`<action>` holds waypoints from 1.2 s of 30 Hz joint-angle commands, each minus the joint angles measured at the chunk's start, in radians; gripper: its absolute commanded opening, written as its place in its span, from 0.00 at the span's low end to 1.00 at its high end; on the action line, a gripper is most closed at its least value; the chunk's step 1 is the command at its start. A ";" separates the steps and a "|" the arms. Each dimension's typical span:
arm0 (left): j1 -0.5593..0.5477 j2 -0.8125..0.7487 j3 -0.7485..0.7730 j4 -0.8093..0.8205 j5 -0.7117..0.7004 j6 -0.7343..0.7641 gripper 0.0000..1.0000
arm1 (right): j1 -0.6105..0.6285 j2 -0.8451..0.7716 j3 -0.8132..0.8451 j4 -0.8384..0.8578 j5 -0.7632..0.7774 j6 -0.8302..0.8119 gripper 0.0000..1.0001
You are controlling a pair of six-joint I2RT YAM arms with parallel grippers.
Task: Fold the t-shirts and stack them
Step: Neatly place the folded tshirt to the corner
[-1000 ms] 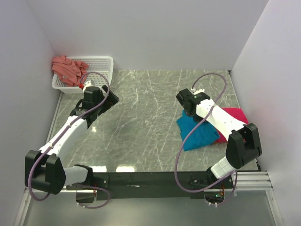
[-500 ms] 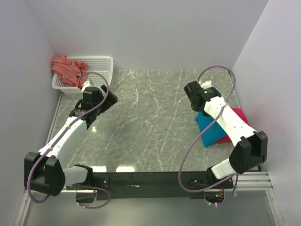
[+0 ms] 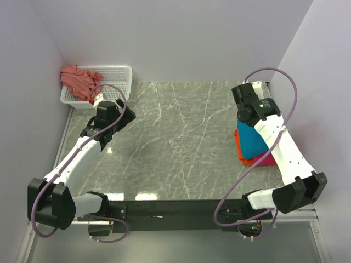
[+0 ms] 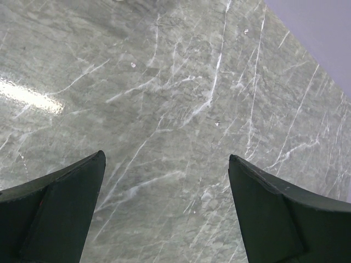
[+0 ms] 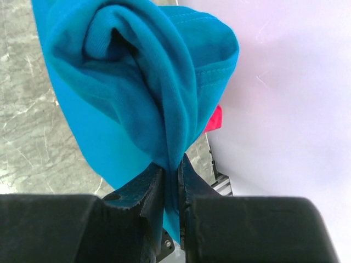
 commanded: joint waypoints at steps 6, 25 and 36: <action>-0.003 -0.006 0.007 0.013 -0.019 0.003 0.99 | -0.137 -0.049 -0.027 0.148 -0.063 -0.162 0.00; -0.003 -0.018 0.018 -0.036 -0.105 -0.020 0.99 | -0.462 0.195 -0.147 0.525 -0.117 -0.353 0.00; -0.003 -0.077 0.013 -0.065 -0.151 -0.048 0.99 | -0.504 0.303 -0.122 0.582 0.080 -0.201 0.90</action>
